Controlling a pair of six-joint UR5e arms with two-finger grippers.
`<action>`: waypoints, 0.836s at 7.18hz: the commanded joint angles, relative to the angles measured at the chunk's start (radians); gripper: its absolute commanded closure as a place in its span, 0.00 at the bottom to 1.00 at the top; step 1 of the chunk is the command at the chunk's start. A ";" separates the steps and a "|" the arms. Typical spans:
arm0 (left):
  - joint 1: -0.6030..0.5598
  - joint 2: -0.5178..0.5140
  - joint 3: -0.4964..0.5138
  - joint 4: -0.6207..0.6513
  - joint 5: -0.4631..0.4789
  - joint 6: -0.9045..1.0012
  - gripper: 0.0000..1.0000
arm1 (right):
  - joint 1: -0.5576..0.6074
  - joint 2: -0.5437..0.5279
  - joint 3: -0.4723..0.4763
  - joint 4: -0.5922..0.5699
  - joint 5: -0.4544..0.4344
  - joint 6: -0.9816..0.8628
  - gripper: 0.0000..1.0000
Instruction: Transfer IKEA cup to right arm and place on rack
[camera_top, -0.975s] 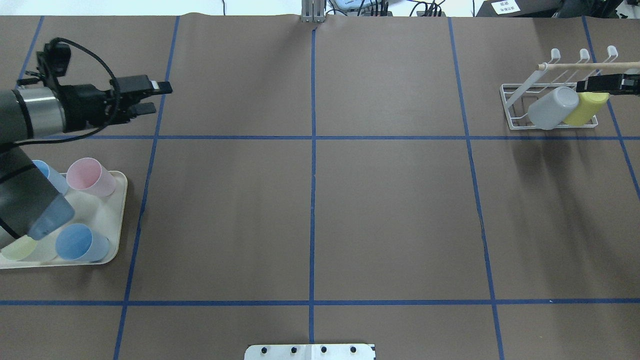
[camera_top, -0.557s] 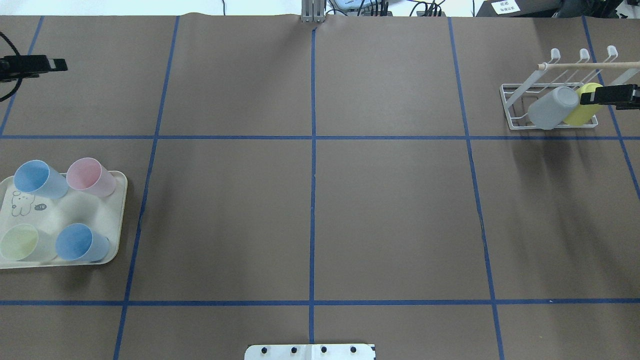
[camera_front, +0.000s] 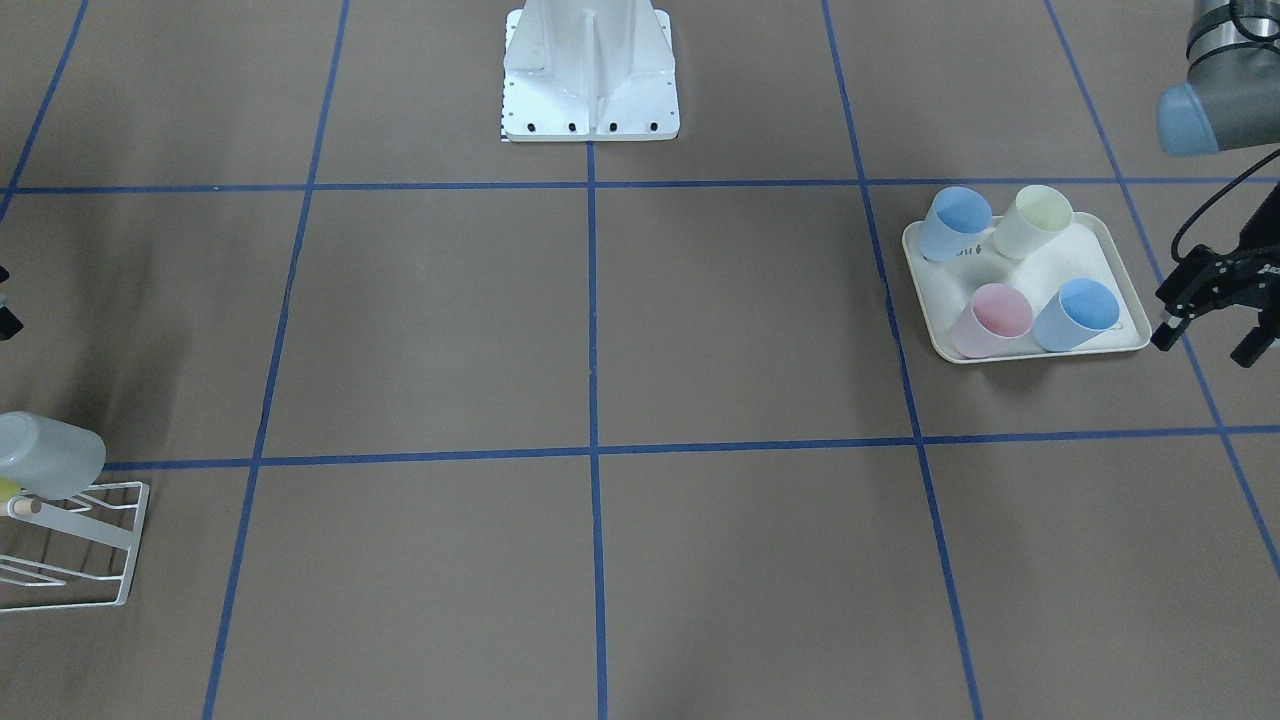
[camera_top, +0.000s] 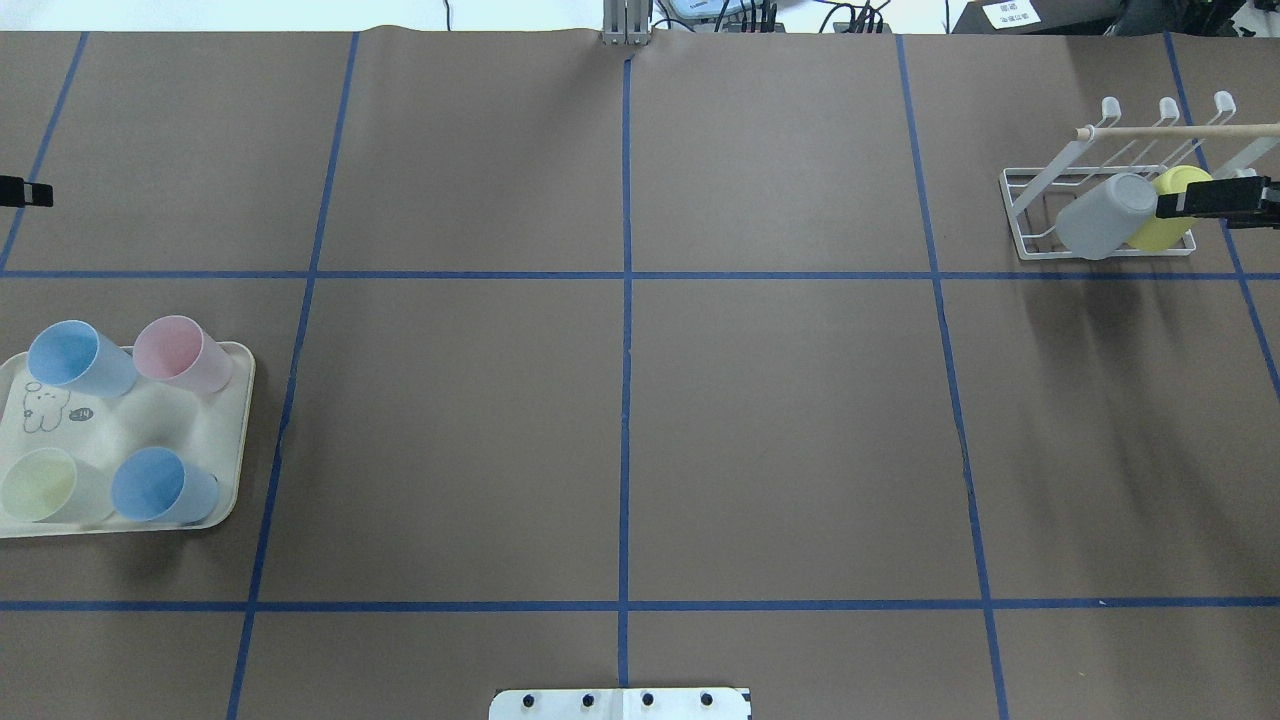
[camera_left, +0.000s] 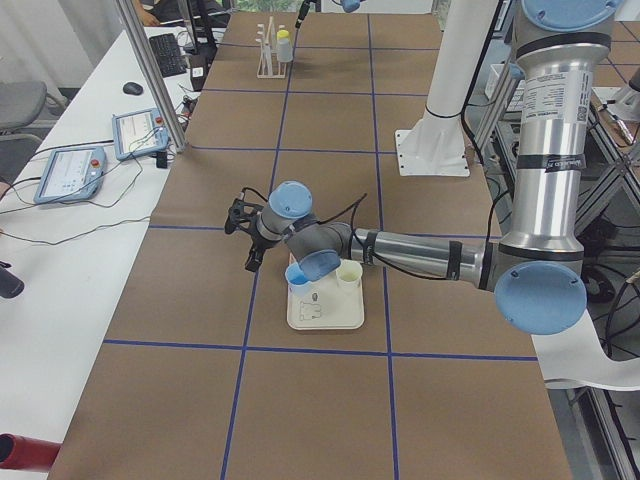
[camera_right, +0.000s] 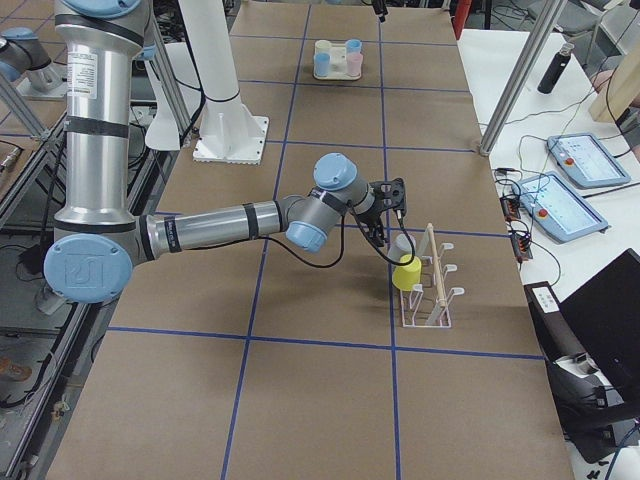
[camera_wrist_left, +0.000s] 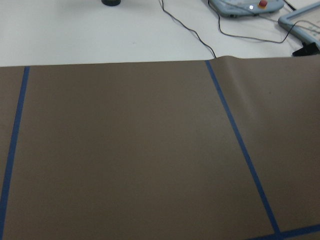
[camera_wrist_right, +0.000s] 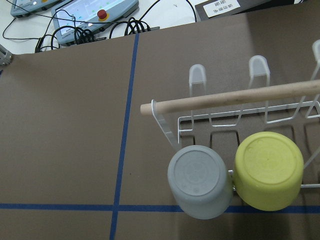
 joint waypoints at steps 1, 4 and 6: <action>0.010 0.048 -0.016 0.146 -0.068 0.046 0.00 | 0.000 0.000 0.001 0.002 0.002 0.000 0.01; 0.049 0.130 -0.016 0.151 -0.070 0.042 0.00 | -0.007 0.001 0.003 0.002 0.002 0.000 0.01; 0.095 0.118 0.002 0.151 -0.065 0.034 0.00 | -0.007 0.000 0.003 0.002 0.002 0.000 0.01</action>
